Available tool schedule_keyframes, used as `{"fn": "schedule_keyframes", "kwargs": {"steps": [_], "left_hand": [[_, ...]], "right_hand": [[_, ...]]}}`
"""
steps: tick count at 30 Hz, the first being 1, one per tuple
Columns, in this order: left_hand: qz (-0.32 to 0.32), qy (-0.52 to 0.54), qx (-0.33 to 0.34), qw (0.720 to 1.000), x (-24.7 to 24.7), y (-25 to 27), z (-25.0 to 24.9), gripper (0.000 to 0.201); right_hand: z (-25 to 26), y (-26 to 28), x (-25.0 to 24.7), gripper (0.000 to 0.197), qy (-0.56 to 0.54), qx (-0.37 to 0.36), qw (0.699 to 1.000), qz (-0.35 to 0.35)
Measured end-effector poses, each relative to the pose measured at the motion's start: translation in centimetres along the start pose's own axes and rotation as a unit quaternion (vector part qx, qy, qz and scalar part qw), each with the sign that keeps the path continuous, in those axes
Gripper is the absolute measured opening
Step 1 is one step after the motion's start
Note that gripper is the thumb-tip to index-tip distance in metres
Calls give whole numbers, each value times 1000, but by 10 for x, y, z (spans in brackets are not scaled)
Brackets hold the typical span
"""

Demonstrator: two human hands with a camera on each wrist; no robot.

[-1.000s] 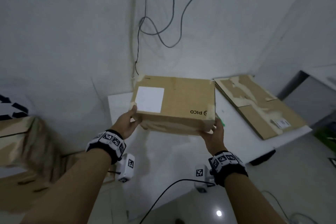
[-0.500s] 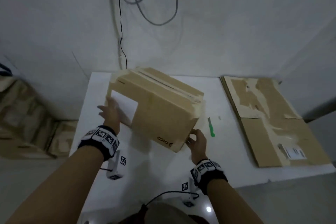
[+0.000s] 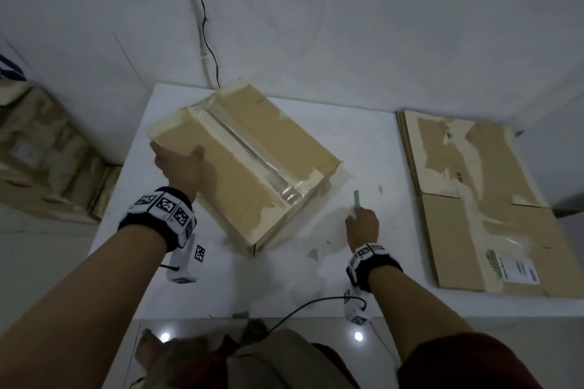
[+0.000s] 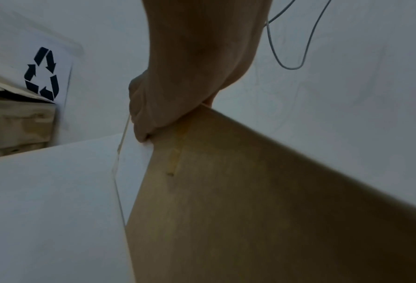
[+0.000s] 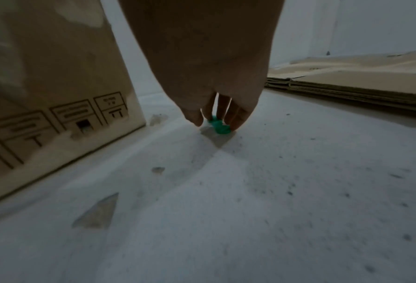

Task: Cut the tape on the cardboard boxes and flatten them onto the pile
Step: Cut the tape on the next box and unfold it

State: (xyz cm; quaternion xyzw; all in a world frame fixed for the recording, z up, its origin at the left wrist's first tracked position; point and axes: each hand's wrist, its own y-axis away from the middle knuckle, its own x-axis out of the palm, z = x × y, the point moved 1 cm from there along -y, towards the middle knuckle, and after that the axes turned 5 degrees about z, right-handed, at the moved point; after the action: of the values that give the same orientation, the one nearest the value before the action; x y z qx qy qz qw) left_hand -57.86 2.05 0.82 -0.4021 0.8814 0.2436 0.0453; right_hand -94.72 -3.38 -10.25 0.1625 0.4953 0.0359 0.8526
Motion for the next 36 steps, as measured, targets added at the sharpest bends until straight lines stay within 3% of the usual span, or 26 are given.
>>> {"fn": "schedule_keyframes", "kwargs": {"steps": [2, 4, 7, 9, 13, 17, 19, 22, 24, 26, 31, 36], "left_hand": [[5, -6, 5, 1000, -1, -3, 0, 93], [13, -11, 13, 1000, -1, -8, -2, 93], [27, -15, 29, 999, -4, -14, -5, 91], [34, -14, 41, 998, -7, -18, -7, 91], [39, -37, 76, 996, -11, -21, -16, 95], [65, -167, 100, 979, -11, -15, -19, 82], [56, -265, 146, 952, -11, -10, -18, 66], [29, -391, 265, 881, -11, -16, -13, 55], [53, -459, 342, 818, -8, -22, -15, 54], [102, -511, 362, 773, -5, -25, -20, 62], [126, -503, 337, 786, -5, -31, -19, 56], [122, -477, 346, 799, -5, -35, -18, 80]], "right_hand": [[-7, 5, 3, 15, -22, -5, 999, -31], [-9, 10, 4, 12, -65, 2, 997, -29], [-1, 11, -5, 38, -101, 10, 995, 3], [8, 8, -15, 37, -109, 3, 994, -3], [44, -5, -41, 16, -254, -45, 962, -93], [104, -15, -71, 12, -290, -117, 939, -145], [137, -15, -79, 14, -297, -170, 930, -137], [181, -17, -69, 18, -266, -237, 931, -83], [213, -14, -54, 20, -237, -264, 935, -34], [244, -8, -37, 27, -190, -291, 938, 5], [303, 5, -4, 32, -142, -339, 929, 48], [337, -3, 11, 24, -94, -360, 926, 60]]}}
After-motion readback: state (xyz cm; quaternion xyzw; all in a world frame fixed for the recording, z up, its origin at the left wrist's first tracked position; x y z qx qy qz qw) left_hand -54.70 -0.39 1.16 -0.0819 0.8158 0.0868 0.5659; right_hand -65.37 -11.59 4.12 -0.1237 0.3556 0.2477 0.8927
